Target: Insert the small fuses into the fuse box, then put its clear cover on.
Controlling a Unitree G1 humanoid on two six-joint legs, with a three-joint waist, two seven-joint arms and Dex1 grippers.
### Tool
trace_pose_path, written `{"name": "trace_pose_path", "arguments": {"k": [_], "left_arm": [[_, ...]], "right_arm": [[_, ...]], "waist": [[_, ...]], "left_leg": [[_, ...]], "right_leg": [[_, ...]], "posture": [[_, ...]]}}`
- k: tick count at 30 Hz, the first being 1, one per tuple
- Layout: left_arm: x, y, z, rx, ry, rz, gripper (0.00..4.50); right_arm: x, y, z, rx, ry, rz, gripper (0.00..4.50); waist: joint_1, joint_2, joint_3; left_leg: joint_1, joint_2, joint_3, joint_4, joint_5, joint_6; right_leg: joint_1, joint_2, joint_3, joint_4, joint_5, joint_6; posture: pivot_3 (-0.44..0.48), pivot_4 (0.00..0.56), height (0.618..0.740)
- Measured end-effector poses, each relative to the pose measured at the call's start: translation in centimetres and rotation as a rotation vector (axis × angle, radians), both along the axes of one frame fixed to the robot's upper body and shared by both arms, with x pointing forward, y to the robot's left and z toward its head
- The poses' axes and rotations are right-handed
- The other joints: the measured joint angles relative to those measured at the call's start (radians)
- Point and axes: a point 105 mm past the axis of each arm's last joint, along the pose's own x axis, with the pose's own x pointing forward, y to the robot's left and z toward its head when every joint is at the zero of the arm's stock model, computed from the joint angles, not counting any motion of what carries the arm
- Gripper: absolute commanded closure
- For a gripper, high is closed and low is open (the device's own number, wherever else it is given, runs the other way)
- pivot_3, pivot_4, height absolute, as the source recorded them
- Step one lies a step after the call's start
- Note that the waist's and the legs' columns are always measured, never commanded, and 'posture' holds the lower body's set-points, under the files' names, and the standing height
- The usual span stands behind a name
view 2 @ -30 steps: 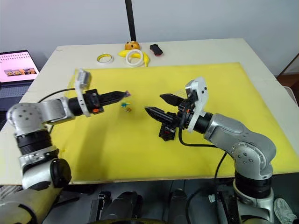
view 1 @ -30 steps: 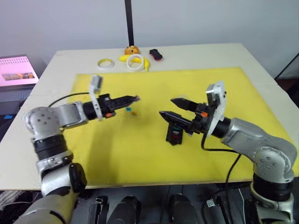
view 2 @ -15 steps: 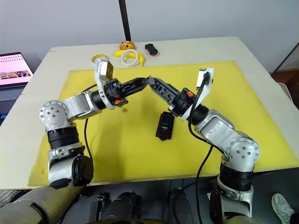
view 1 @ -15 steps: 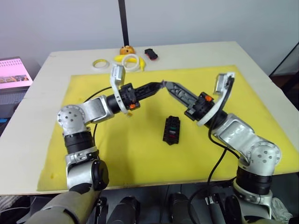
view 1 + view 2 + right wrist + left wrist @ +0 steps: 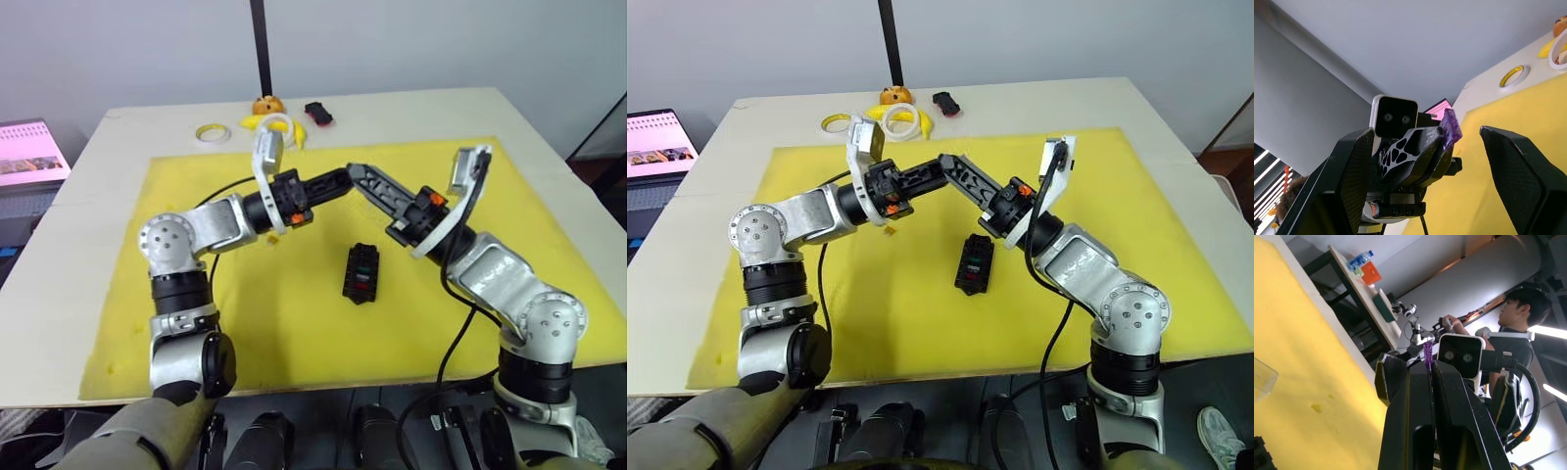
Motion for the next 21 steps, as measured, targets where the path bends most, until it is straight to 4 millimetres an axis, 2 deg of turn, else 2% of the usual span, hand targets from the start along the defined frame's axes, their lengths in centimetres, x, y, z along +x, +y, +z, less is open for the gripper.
{"name": "trace_pose_path", "arguments": {"k": [4,7,9,21], "left_arm": [[-0.1,0.0,-0.1,0.004,-0.002,-0.004,4.5],[-0.2,0.2,-0.3,0.002,0.004,-0.008,4.5],[-0.1,0.4,-0.5,0.009,0.009,-0.001,4.5],[0.2,0.4,-1.0,0.005,0.035,-0.002,4.5]], "right_arm": [[0.0,-0.4,0.1,-0.002,-0.003,-0.011,0.88],[0.0,-0.9,-0.1,-0.023,-0.003,-0.019,1.73],[-0.1,-1.3,-0.6,-0.048,0.004,-0.026,2.61],[-0.2,-1.2,-0.7,-0.05,0.0,-0.011,2.61]], "waist": [[-0.001,0.0,0.0],[0.0,0.0,0.0],[0.0,0.0,0.0],[0.0,0.0,0.0]], "left_leg": [[0.0,0.0,0.0,0.0,0.0,0.0],[0.0,0.0,0.0,0.0,0.0,0.0],[0.0,0.0,0.0,0.0,0.0,0.0],[0.0,0.0,0.0,0.0,0.0,0.0]], "right_leg": [[0.0,0.0,0.0,0.0,0.0,0.0],[0.0,0.0,0.0,0.0,0.0,0.0],[0.0,0.0,0.0,0.0,0.0,0.0],[0.0,0.0,0.0,0.0,0.0,0.0]], "posture": [[0.0,0.15,0.74],[0.0,0.15,0.74],[0.0,0.15,0.74],[0.0,0.15,0.74]]}}
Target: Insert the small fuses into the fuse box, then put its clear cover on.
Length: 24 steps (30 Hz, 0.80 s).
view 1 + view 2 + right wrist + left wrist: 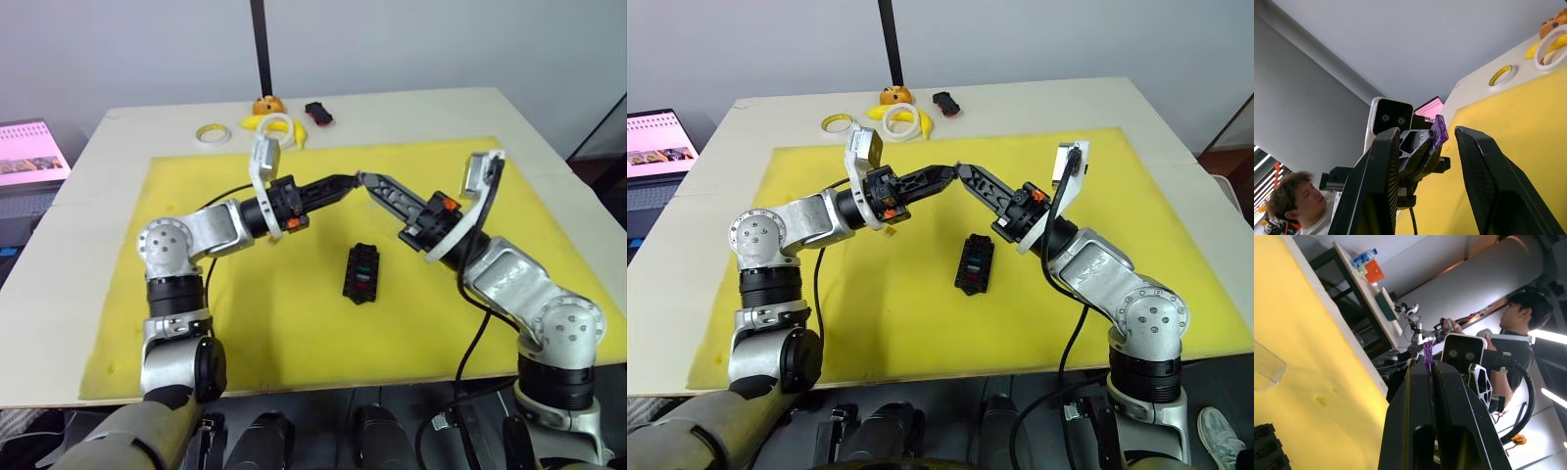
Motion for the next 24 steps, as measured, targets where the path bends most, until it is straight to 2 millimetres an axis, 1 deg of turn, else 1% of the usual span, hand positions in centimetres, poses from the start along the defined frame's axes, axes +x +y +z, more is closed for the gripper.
{"name": "trace_pose_path", "arguments": {"k": [4,7,9,10,18,20,21,22,24], "left_arm": [[0.0,0.2,0.1,-0.008,-0.007,0.0,4.5],[0.0,0.1,0.1,-0.009,-0.008,0.0,4.5],[-0.2,-0.1,0.2,-0.014,-0.011,-0.016,4.5],[-0.2,-0.1,0.2,-0.015,-0.013,-0.017,4.5],[-0.2,-0.1,0.2,-0.01,-0.016,-0.018,4.5],[-0.2,-0.1,0.2,-0.002,-0.02,-0.019,3.83],[-0.3,0.1,-0.2,0.033,-0.028,-0.02,3.51],[-0.3,0.3,-0.6,0.078,-0.044,-0.013,2.96],[-0.7,1.4,-1.5,0.197,-0.118,-0.001,1.97]], "right_arm": [[0.0,0.0,0.0,-0.006,-0.001,-0.002,2.61],[0.0,-0.1,0.0,-0.008,-0.002,-0.003,3.45],[0.1,-0.2,0.0,-0.008,-0.001,-0.009,4.36],[0.1,-0.2,0.0,-0.008,-0.002,-0.011,4.44],[0.1,-0.2,0.0,-0.01,0.001,-0.01,4.44],[0.1,-0.2,-0.1,-0.013,0.003,-0.009,4.5],[0.0,-0.2,0.0,-0.017,0.0,-0.005,4.5],[-0.1,-0.3,0.1,-0.038,-0.009,-0.004,4.5],[-0.5,-0.9,0.3,-0.168,-0.062,0.006,4.5]], "waist": [[0.0,0.0,0.0],[0.0,0.0,0.0],[0.0,0.0,0.0],[0.0,0.0,0.0],[0.0,0.0,0.0],[0.0,0.0,0.0],[-0.001,0.0,0.0],[-0.002,0.0,0.0],[-0.003,0.001,0.0]], "left_leg": [[0.0,0.0,0.0,0.0,0.0,0.0],[0.0,0.0,0.0,0.0,0.0,0.0],[0.0,0.0,0.0,0.0,0.0,0.0],[0.0,0.0,0.0,0.0,0.0,0.0],[0.0,0.0,0.0,0.0,0.0,0.0],[0.0,0.0,0.0,0.0,0.0,0.0],[0.0,0.0,0.0,0.0,0.0,0.0],[0.0,0.0,0.0,0.0,0.0,0.0],[0.0,-0.003,0.001,-0.001,0.0,0.0]], "right_leg": [[0.0,0.0,0.0,0.0,0.0,0.0],[0.0,0.0,0.0,0.0,0.0,0.0],[0.0,0.0,0.0,0.0,0.0,0.0],[0.0,0.0,0.0,0.0,0.0,0.0],[0.0,0.0,0.0,0.0,0.0,0.0],[0.0,0.0,0.0,0.0,0.0,0.0],[0.0,0.0,0.0,0.0,0.0,0.0],[0.0,0.0,0.0,0.0,0.0,0.0],[-0.001,0.0,0.0,0.0,0.0,0.0]], "posture": [[0.0,0.15,0.74],[0.0,0.15,0.74],[0.0,0.15,0.74],[0.0,0.15,0.74],[0.0,0.15,0.74],[0.0,0.15,0.74],[0.0,0.15,0.74],[0.0,0.15,0.74],[0.0,0.15,0.74]]}}
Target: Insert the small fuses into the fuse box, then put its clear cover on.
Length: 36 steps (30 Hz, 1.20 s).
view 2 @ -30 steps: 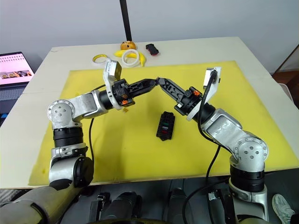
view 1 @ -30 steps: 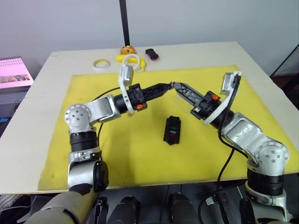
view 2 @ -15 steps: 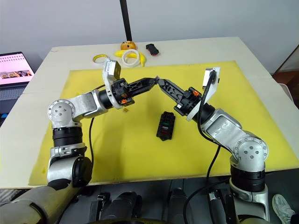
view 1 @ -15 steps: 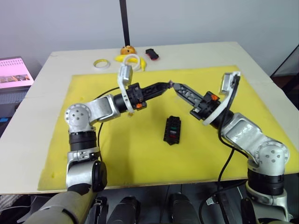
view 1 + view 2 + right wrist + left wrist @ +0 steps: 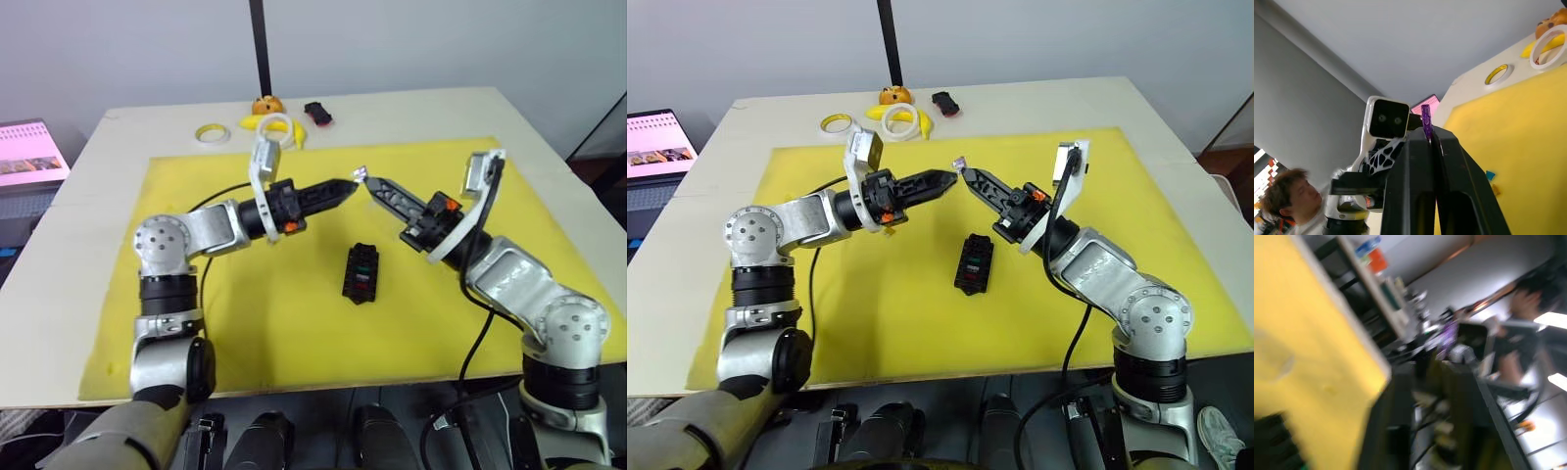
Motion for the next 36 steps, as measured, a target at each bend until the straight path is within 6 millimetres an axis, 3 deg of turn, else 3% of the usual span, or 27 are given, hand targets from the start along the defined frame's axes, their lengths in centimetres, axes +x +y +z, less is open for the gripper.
{"name": "trace_pose_path", "arguments": {"k": [2,6,10,14,22,36], "left_arm": [[-0.3,1.2,-0.2,0.078,-0.072,-0.006,0.97],[-1.5,2.7,-0.5,0.26,-0.324,-0.113,0.97],[-1.6,2.9,-3.1,0.445,-0.58,-0.258,0.97],[-0.4,2.8,-5.5,0.567,-0.787,-0.318,0.03],[0.5,0.9,-7.2,0.583,-0.986,-0.344,0.03],[0.9,-1.0,-7.9,0.554,-1.006,-0.357,0.03]], "right_arm": [[-0.4,-1.1,0.5,-0.129,-0.07,0.011,4.5],[-1.1,-2.3,1.1,-0.351,-0.182,0.061,4.5],[-1.6,-2.6,-0.4,-0.495,-0.212,0.13,4.5],[-1.4,-2.0,-3.2,-0.651,-0.249,0.185,4.5],[1.0,-2.7,-7.4,-0.93,-0.379,0.201,4.5],[2.5,-2.6,-8.4,-1.025,-0.421,0.291,4.5]], "waist": [[0.003,0.0,0.0],[0.004,0.0,0.0],[0.009,0.0,0.0],[0.008,0.0,0.0],[0.004,-0.001,0.001],[0.005,-0.001,0.001]], "left_leg": [[0.0,-0.001,0.0,0.0,0.0,0.0],[0.0,-0.001,0.0,-0.001,0.0,0.0],[0.001,0.001,-0.001,-0.001,0.0,0.001],[0.0,0.001,-0.001,0.0,-0.002,0.003],[-0.001,0.0,0.0,0.001,-0.002,0.004],[-0.001,0.001,-0.001,0.002,-0.002,0.004]], "right_leg": [[0.0,0.0,-0.001,0.0,0.0,0.0],[0.002,0.0,-0.001,-0.004,0.0,0.0],[0.007,0.001,-0.003,-0.012,0.0,0.0],[0.007,0.0,-0.003,-0.013,0.0,0.0],[0.007,0.0,-0.003,-0.013,0.001,0.001],[0.007,-0.001,-0.003,-0.013,0.001,0.002]], "posture": [[0.0,0.15,0.74],[0.0,0.15,0.74],[0.0,0.15,0.74],[0.0,0.15,0.74],[0.0,0.15,0.74],[0.0,0.15,0.74]]}}
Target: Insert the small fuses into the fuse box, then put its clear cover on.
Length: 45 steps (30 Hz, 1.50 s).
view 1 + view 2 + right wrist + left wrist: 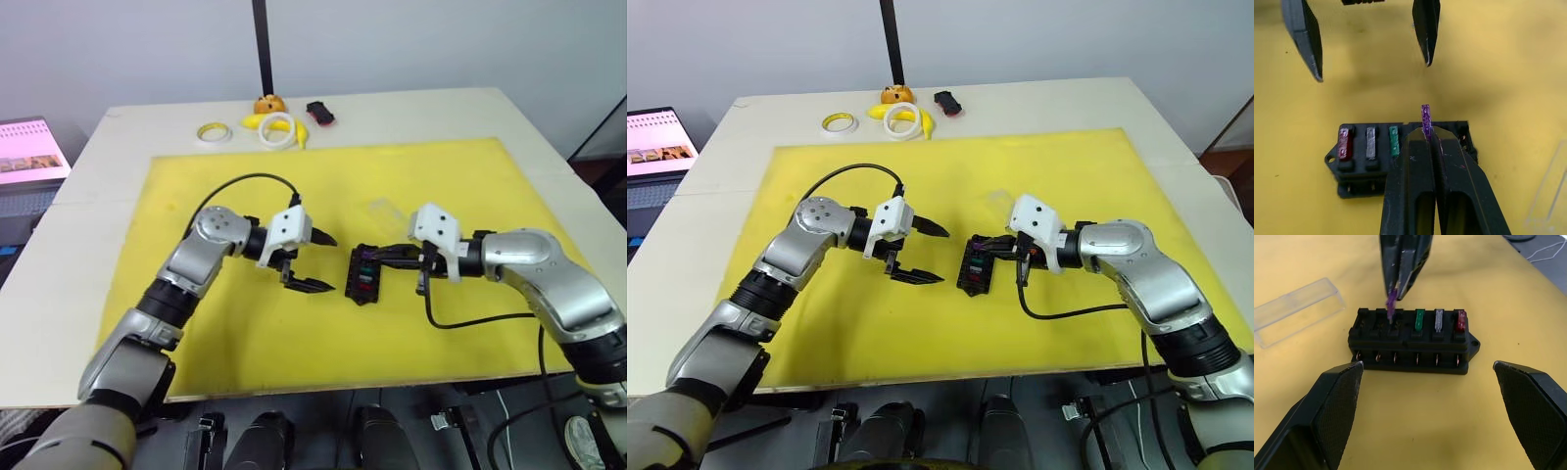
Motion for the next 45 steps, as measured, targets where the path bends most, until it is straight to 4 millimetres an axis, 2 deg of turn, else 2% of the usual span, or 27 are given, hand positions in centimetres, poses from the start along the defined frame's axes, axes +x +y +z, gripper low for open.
{"name": "trace_pose_path", "arguments": {"k": [18,35,38,40,43,45], "left_arm": [[-0.1,-0.5,-0.2,0.004,-0.006,-0.01,0.03],[0.0,-0.5,-0.1,0.0,-0.007,-0.006,0.03],[0.0,-0.5,-0.1,-0.001,-0.007,-0.005,0.0],[0.0,-0.4,0.0,-0.002,-0.007,-0.003,0.0],[0.0,-0.4,0.0,-0.002,-0.006,-0.001,0.0],[0.0,-0.4,0.0,-0.005,-0.007,0.001,0.0]], "right_arm": [[0.3,-0.1,-1.2,-0.05,0.013,0.009,4.5],[0.5,0.0,-1.1,-0.099,0.0,0.043,4.5],[0.5,0.0,-1.2,-0.098,0.013,0.039,3.55],[0.5,-0.1,-1.1,-0.081,0.032,0.027,2.51],[0.2,0.0,0.1,-0.03,0.034,0.024,1.04],[-0.1,0.0,1.1,0.003,0.023,0.035,1.04]], "waist": [[-0.001,0.0,0.0],[-0.002,0.0,0.0],[-0.002,0.0,0.0],[-0.002,0.0,0.0],[-0.002,0.0,0.0],[-0.002,0.0,0.0]], "left_leg": [[0.0,0.0,0.0,0.0,0.0,0.0],[0.0,0.0,0.0,0.0,0.0,0.0],[0.0,0.0,0.0,0.0,0.0,0.0],[0.0,0.0,0.0,0.0,0.0,0.0],[0.0,0.0,0.0,0.0,0.0,0.0],[0.0,0.0,0.0,0.0,0.0,0.0]], "right_leg": [[0.0,0.0,0.0,0.0,0.0,0.0],[0.0,0.0,0.0,0.0,0.0,0.0],[0.0,0.0,0.0,0.0,0.0,0.0],[0.0,0.0,0.0,0.0,0.0,0.0],[0.0,0.0,0.0,0.0,0.0,0.0],[0.0,0.0,0.0,0.001,0.0,0.0]], "posture": [[0.0,0.15,0.74],[0.0,0.15,0.74],[0.0,0.15,0.74],[0.0,0.15,0.74],[0.0,0.15,0.74],[0.0,0.15,0.74]]}}
